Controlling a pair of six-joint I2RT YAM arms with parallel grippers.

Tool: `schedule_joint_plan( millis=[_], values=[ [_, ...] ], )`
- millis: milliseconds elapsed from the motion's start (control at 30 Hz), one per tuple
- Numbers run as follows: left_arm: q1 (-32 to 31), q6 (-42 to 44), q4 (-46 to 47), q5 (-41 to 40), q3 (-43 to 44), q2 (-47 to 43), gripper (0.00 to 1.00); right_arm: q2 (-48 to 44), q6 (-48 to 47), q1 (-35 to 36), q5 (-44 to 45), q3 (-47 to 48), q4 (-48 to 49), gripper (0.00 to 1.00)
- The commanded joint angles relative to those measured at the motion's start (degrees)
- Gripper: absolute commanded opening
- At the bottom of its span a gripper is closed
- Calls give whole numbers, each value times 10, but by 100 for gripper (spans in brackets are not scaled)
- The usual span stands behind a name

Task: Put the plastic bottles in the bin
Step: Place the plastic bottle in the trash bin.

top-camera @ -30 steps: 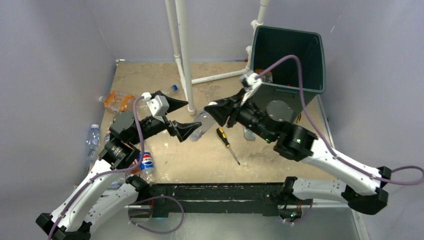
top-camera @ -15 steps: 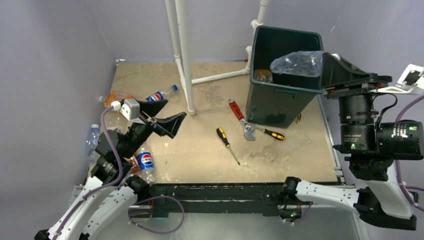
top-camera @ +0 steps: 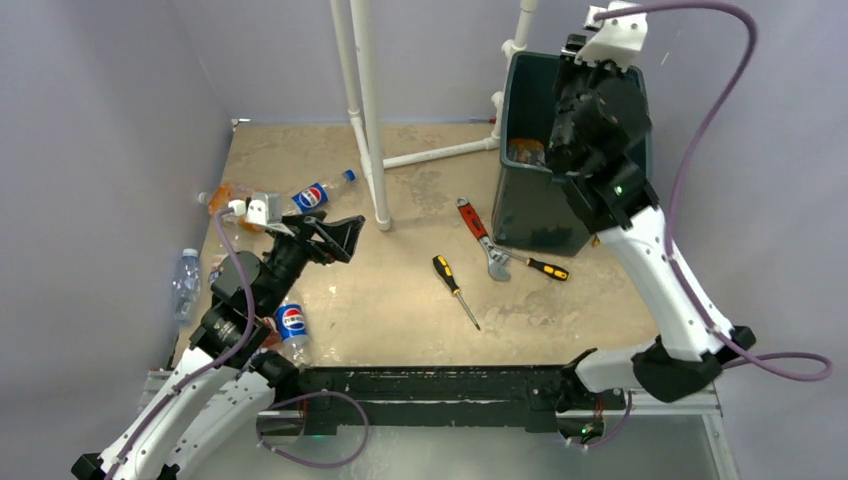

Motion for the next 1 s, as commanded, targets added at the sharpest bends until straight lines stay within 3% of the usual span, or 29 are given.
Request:
schedule_joint_plan(
  millis=[0,67,300,333,400,467,600,800,967],
  values=[
    [-1,-39,-15,-24,-3,-1,99,31,196,-121,-112,17,-113,0],
    [-1,-52,-34,-37,-2,1,99,42,251,-150,-132,-11,-108,0],
    [-1,-20,-147,-86,47,-1,99,73,309,-220,-179,-62,-103,0],
    [-1,-14,-163,-101,54,-2,100,77,316,-227,-194,-64,-110,5],
    [-1,-6,-190,-126,65,-2,99,79,327,-237,-217,-76,-121,23],
    [0,-6,-213,-151,70,-4,99,71,327,-238,-233,-98,-115,54],
    [-1,-15,-235,-188,74,-5,99,48,328,-238,-266,-114,-105,98],
    [-1,-31,-264,-249,90,-2,99,-27,350,-238,-327,-119,-47,99],
    [0,-54,-274,-291,87,-9,99,-174,475,-240,-542,-263,129,99]
  ],
)
